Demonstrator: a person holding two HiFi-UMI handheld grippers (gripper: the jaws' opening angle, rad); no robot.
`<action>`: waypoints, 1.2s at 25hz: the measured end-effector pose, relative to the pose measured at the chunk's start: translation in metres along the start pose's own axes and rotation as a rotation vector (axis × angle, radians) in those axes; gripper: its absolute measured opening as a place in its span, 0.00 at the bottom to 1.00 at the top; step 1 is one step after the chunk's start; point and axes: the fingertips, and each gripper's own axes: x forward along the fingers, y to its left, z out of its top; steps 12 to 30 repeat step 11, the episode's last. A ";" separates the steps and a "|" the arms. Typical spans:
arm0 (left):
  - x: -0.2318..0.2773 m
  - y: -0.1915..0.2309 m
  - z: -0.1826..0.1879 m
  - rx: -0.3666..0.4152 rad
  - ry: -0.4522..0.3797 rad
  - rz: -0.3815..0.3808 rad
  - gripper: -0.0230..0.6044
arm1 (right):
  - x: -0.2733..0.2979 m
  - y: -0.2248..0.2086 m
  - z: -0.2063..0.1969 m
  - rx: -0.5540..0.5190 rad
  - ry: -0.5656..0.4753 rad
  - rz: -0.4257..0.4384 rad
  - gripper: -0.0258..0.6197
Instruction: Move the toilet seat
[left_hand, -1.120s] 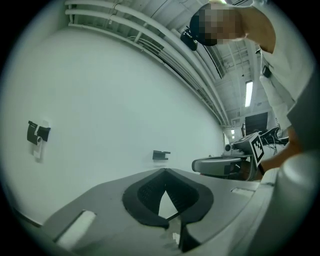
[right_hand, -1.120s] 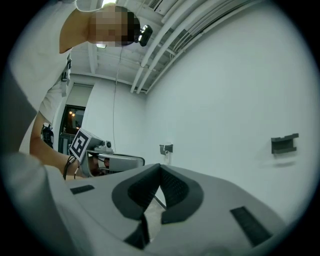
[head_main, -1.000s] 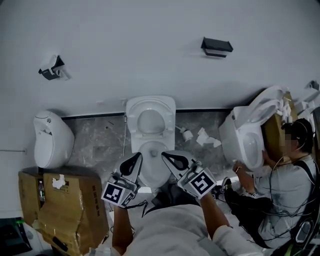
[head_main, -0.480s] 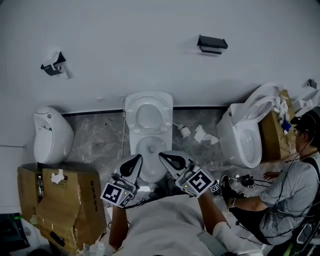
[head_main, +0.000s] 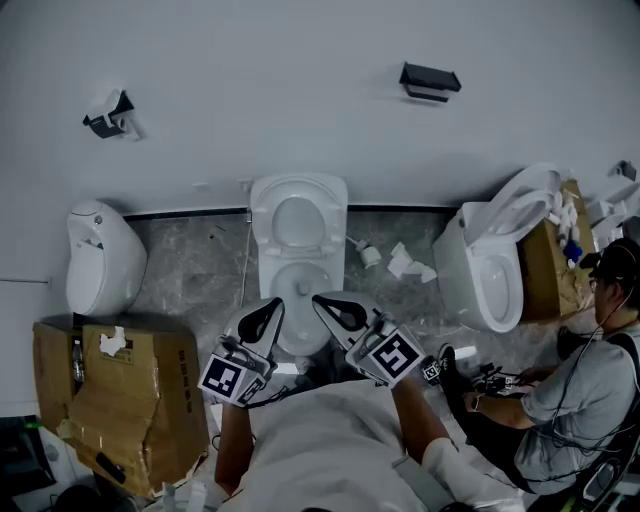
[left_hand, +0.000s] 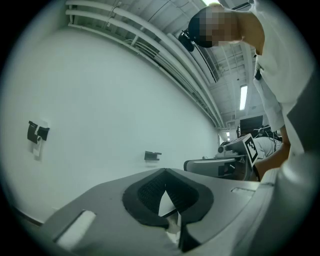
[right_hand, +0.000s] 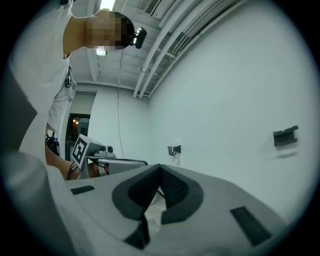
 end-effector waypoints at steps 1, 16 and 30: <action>-0.001 0.001 0.000 -0.001 0.001 0.000 0.04 | 0.001 0.001 -0.001 0.012 0.012 0.001 0.04; -0.003 0.008 -0.006 0.001 0.015 -0.008 0.04 | 0.009 0.006 -0.007 0.028 0.041 0.001 0.04; -0.003 0.008 -0.006 0.001 0.015 -0.008 0.04 | 0.009 0.006 -0.007 0.028 0.041 0.001 0.04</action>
